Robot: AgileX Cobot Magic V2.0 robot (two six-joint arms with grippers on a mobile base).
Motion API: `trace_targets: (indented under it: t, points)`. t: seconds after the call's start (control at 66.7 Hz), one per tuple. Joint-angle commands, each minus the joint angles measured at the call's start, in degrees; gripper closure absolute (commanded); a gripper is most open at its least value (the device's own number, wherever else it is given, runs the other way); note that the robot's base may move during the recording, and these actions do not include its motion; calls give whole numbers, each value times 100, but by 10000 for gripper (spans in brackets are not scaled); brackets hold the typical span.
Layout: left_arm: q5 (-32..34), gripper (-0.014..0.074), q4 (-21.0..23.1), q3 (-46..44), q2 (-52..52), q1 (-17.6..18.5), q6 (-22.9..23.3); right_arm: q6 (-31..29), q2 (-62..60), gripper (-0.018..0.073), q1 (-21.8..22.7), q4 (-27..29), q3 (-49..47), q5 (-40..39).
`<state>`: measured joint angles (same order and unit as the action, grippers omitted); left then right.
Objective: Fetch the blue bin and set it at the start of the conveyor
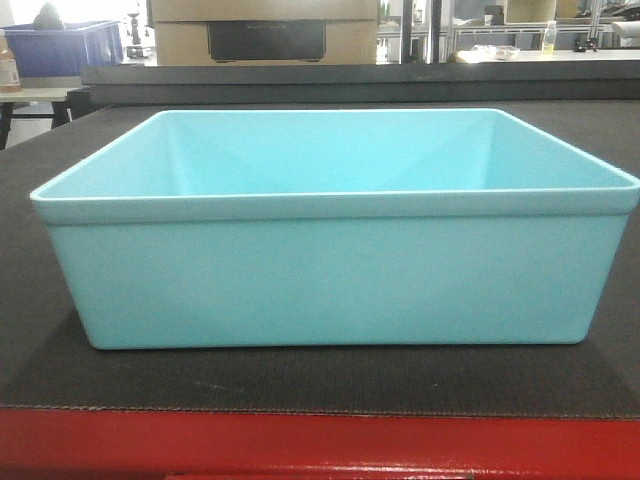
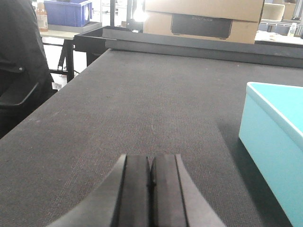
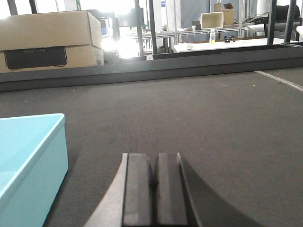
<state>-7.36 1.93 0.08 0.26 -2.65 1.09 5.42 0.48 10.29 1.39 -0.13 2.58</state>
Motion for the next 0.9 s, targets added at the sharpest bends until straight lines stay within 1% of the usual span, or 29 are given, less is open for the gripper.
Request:
trace_targets:
  t: [0.0, 0.884]
  points:
    - [110, 707, 42, -8, -26, -4, -8, -53, -48, 721, 35, 20, 13, -193]
    - [110, 707, 42, -8, -26, -4, -8, -53, -48, 721, 35, 20, 13, -227]
